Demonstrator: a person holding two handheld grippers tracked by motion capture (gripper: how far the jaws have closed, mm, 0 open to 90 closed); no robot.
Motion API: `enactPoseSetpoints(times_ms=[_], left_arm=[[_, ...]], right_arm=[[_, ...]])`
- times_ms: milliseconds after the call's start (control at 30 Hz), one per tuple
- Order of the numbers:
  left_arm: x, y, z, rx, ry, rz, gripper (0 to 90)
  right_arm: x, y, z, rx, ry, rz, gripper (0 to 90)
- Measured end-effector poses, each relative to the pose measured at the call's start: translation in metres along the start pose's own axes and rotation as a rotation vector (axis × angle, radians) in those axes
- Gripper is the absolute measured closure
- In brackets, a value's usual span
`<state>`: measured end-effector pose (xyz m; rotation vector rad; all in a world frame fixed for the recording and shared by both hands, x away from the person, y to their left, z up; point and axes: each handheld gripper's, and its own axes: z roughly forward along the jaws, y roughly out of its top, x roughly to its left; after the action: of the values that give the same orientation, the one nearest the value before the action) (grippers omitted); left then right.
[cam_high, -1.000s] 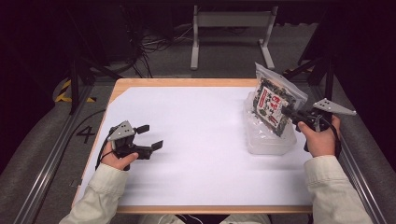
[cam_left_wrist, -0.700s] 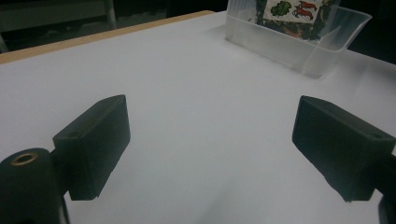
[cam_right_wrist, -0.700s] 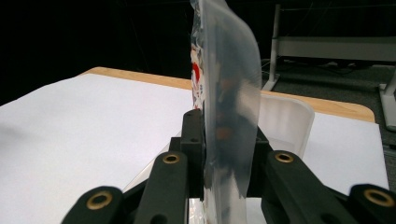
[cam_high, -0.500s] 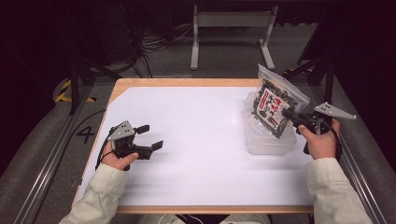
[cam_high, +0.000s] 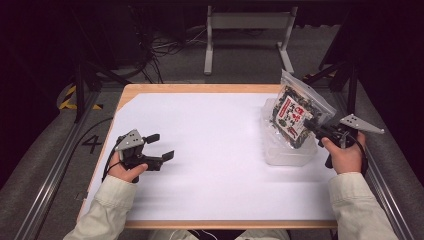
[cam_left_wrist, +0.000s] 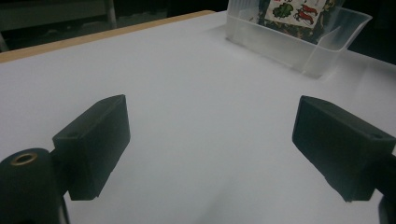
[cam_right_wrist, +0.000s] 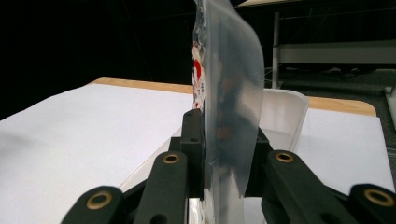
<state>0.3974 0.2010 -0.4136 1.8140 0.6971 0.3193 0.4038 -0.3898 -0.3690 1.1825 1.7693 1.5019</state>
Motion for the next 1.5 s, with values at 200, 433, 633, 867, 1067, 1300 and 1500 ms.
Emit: enactPoseSetpoints(times_ms=[200,433,633,867,1067,1300,1500], left_arm=[[0.0,0.0,0.0,0.004,0.0,0.0,12.0],[0.0,-0.001,-0.004,0.022,0.005,-0.006,10.4],[-0.004,-0.003,-0.008,0.025,0.006,-0.002,10.0],[-0.008,-0.007,-0.017,0.018,0.013,-0.008,10.1],[-0.013,-0.008,-0.023,0.017,0.013,0.001,10.0],[-0.018,-0.009,-0.029,0.015,0.006,-0.001,9.1],[-0.02,-0.01,-0.033,0.017,0.002,0.003,8.1]], right_arm=[[0.0,0.002,0.0,0.01,0.005,-0.015,74.7],[-0.003,0.004,-0.007,-0.005,-0.003,-0.003,55.3],[-0.002,0.007,-0.017,-0.037,-0.008,0.005,43.8],[0.008,0.01,-0.033,-0.045,-0.023,-0.028,30.3],[0.018,0.008,-0.05,-0.04,-0.036,-0.051,25.8],[0.033,0.008,-0.066,-0.056,-0.012,-0.078,22.1],[0.053,0.009,-0.073,-0.058,0.043,-0.129,21.1]])
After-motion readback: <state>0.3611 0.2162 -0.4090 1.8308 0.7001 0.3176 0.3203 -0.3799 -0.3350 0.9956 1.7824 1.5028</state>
